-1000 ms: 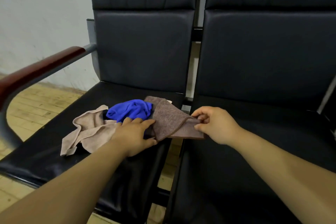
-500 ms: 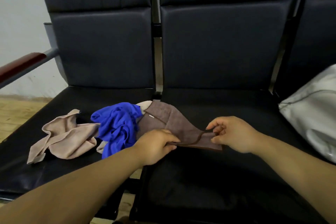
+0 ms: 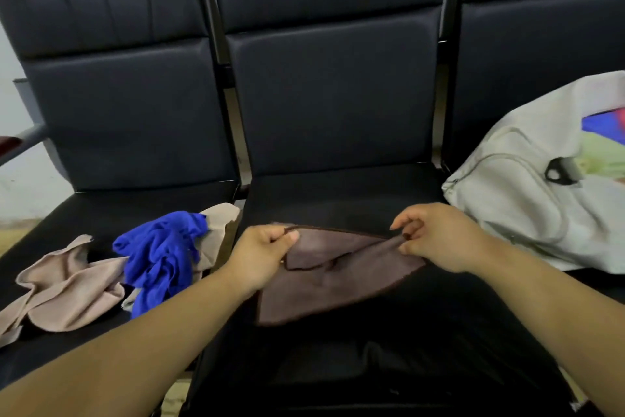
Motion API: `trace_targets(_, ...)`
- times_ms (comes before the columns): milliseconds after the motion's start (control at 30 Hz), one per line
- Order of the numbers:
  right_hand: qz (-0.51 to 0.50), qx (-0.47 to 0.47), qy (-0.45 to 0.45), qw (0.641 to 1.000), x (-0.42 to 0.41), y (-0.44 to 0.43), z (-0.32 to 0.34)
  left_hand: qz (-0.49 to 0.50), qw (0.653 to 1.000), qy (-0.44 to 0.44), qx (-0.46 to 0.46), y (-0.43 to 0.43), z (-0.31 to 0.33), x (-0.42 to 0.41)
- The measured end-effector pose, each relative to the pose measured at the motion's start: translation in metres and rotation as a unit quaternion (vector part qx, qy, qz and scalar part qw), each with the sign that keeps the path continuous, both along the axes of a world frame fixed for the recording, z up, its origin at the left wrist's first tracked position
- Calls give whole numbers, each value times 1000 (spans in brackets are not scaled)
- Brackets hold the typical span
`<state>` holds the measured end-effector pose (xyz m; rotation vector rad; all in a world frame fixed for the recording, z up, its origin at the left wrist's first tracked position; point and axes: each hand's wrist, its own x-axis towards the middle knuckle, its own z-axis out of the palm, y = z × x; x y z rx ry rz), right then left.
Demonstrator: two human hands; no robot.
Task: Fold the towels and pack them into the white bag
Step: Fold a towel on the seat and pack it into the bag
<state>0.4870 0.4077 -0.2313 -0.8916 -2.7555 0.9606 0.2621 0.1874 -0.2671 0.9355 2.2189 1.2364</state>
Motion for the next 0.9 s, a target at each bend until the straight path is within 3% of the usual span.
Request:
trace_targets(233, -29, -82, 124, 988, 34, 16, 14, 79, 983, -66, 154, 0, 45, -2)
trace_targets(400, -35, -91, 192, 977, 43, 18, 18, 67, 976, -105, 178, -11, 58, -12)
trace_targets(600, -40, -110, 205, 972, 41, 12, 35, 44, 978, -67, 190, -21, 82, -16)
trace_targets(900, -83, 22, 276, 957, -23, 37, 130, 91, 971, 22, 218, 11, 156, -63)
